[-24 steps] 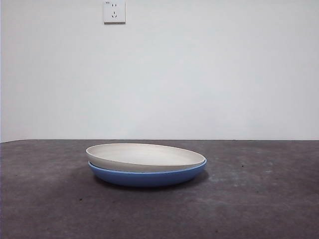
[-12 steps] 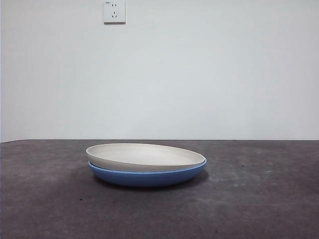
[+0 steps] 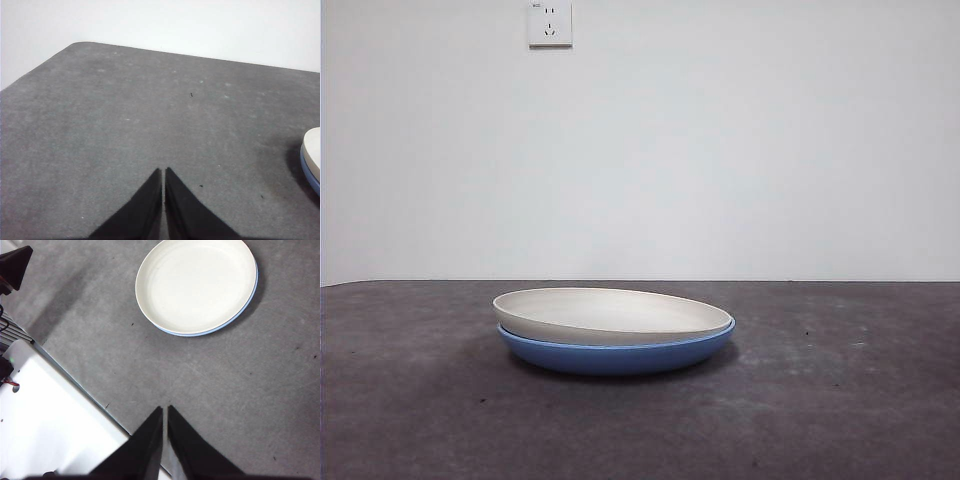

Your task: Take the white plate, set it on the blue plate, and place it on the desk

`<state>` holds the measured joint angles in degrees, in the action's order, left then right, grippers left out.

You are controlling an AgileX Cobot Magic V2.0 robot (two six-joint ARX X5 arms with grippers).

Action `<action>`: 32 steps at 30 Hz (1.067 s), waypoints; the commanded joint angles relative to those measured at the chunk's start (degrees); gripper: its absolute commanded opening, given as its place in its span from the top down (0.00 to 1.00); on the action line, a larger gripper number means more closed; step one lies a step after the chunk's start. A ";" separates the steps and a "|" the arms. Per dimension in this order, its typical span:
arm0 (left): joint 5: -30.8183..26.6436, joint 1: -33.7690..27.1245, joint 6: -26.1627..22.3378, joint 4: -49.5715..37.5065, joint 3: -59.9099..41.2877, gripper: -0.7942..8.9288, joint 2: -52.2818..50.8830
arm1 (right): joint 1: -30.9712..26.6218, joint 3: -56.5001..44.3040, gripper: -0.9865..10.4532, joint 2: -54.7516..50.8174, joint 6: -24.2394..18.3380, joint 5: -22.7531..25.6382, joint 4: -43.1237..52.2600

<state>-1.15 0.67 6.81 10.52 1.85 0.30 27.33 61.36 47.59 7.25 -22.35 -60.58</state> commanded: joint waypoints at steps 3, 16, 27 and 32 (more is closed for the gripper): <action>0.35 0.09 0.35 0.37 -1.18 0.91 -0.13 | 0.33 0.98 0.90 0.22 -0.83 -0.13 0.55; 0.35 0.09 0.35 0.37 -1.18 0.91 -0.13 | 0.33 0.98 0.90 0.22 -0.83 -0.13 0.57; 0.35 0.09 0.35 0.37 -1.18 0.91 -0.13 | -2.95 0.00 0.90 -1.46 -7.67 5.11 6.62; 0.35 0.09 0.35 0.37 -1.18 0.91 -0.13 | -11.34 -8.39 0.90 -8.68 -7.67 2.62 23.58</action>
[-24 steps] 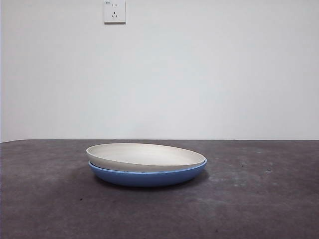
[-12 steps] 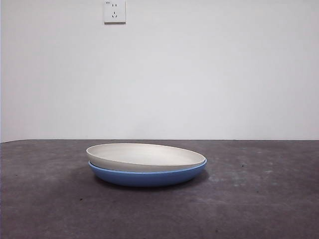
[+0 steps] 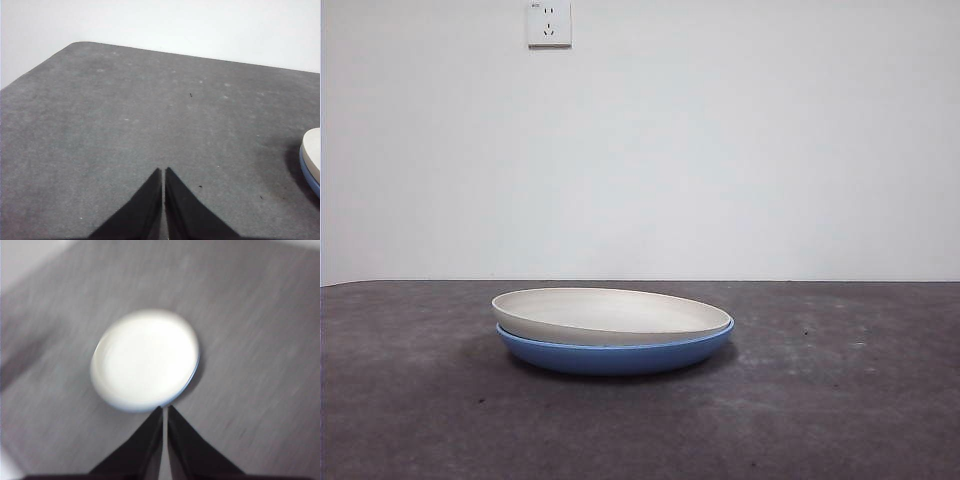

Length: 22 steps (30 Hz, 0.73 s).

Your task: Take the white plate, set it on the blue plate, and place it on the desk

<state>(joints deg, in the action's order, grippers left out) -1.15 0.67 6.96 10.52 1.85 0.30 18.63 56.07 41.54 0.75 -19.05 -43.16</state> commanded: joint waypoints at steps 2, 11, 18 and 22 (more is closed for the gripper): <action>0.35 0.09 0.20 0.37 -1.18 0.91 -0.13 | -6.47 -8.22 0.90 -6.69 -1.27 -0.17 12.39; 0.35 0.09 0.20 0.37 -1.18 0.91 -0.13 | -19.67 -30.08 0.90 -24.02 -1.44 5.66 34.95; 0.35 0.09 0.20 0.37 -1.18 0.91 -0.13 | -20.44 -42.77 0.90 -33.42 -1.22 13.31 41.97; 0.35 0.09 0.20 0.37 -1.18 0.91 -0.11 | -20.44 -47.52 0.90 -36.37 -1.03 13.44 41.90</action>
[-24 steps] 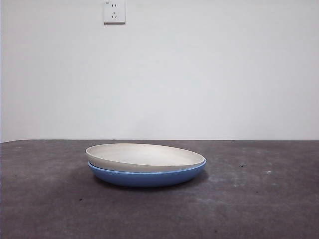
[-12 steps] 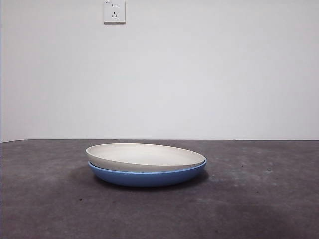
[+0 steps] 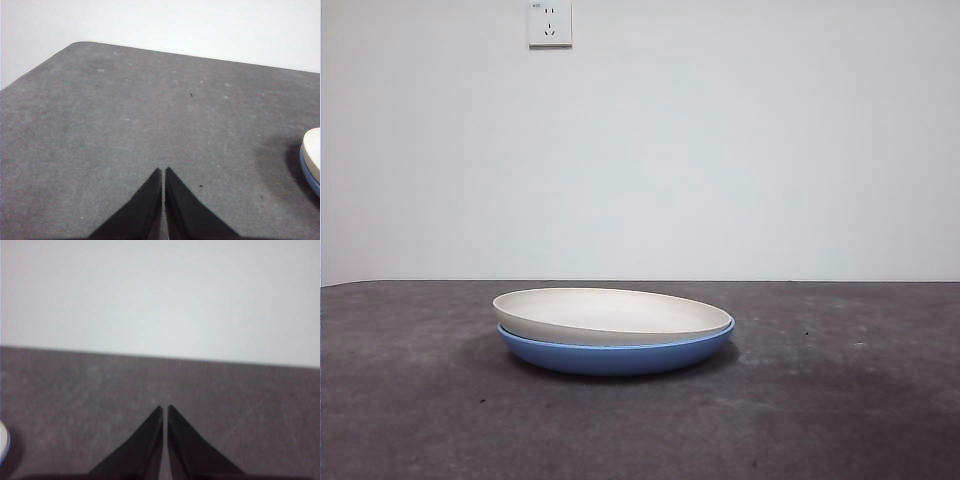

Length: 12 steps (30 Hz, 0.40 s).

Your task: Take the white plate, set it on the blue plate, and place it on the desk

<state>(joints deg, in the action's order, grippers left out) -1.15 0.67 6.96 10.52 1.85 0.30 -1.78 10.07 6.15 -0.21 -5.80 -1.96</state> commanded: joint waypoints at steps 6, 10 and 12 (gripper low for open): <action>0.35 0.09 0.20 0.37 -1.18 0.91 -0.11 | -0.02 -6.88 0.90 -4.55 2.05 0.20 0.61; 0.35 0.09 0.20 0.37 -1.18 0.91 -0.11 | -0.02 -9.25 0.90 -5.95 3.26 0.04 0.26; 0.35 0.09 0.20 0.37 -1.18 0.91 -0.11 | 0.04 -9.46 0.90 -5.95 3.21 0.07 -2.10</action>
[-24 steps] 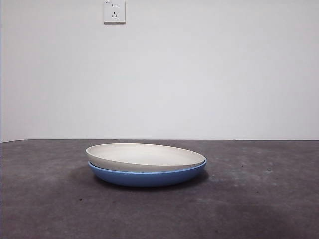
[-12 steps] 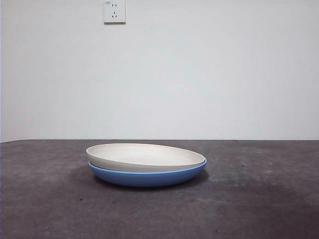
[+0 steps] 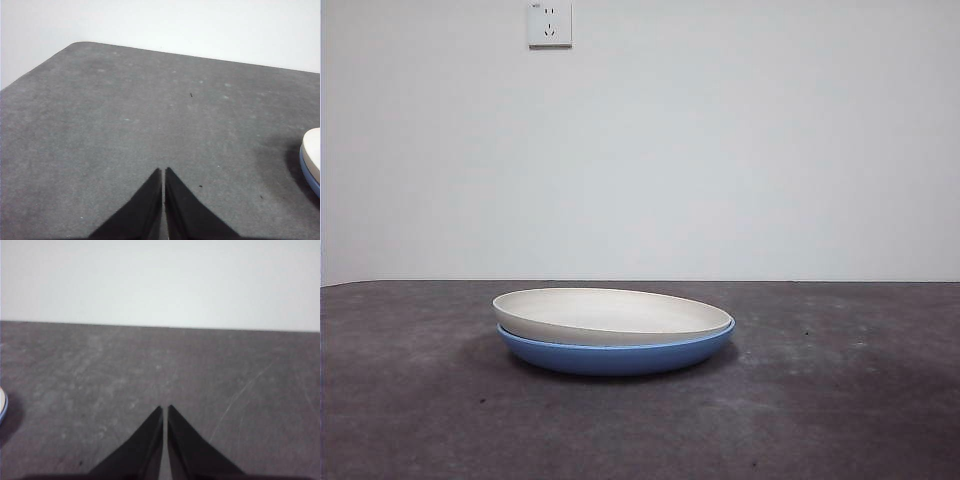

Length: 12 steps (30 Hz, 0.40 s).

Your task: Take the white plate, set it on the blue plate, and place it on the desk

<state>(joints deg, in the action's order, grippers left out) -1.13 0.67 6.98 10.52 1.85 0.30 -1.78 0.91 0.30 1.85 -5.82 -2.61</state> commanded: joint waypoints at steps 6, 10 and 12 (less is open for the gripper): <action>0.33 0.09 0.17 0.37 -1.18 0.91 -0.11 | 0.02 -0.31 0.90 -0.09 1.18 0.22 -7.43; 0.33 0.09 0.17 0.33 -1.18 0.91 -0.11 | 0.04 -0.28 0.90 -0.09 1.16 0.04 -7.15; 0.33 0.09 0.17 0.33 -1.18 0.91 -0.11 | 0.02 -0.28 0.90 -0.09 1.14 0.04 -6.54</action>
<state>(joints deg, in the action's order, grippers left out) -1.13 0.67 6.98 10.52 1.85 0.30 -1.78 0.97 0.36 2.39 -5.78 -9.52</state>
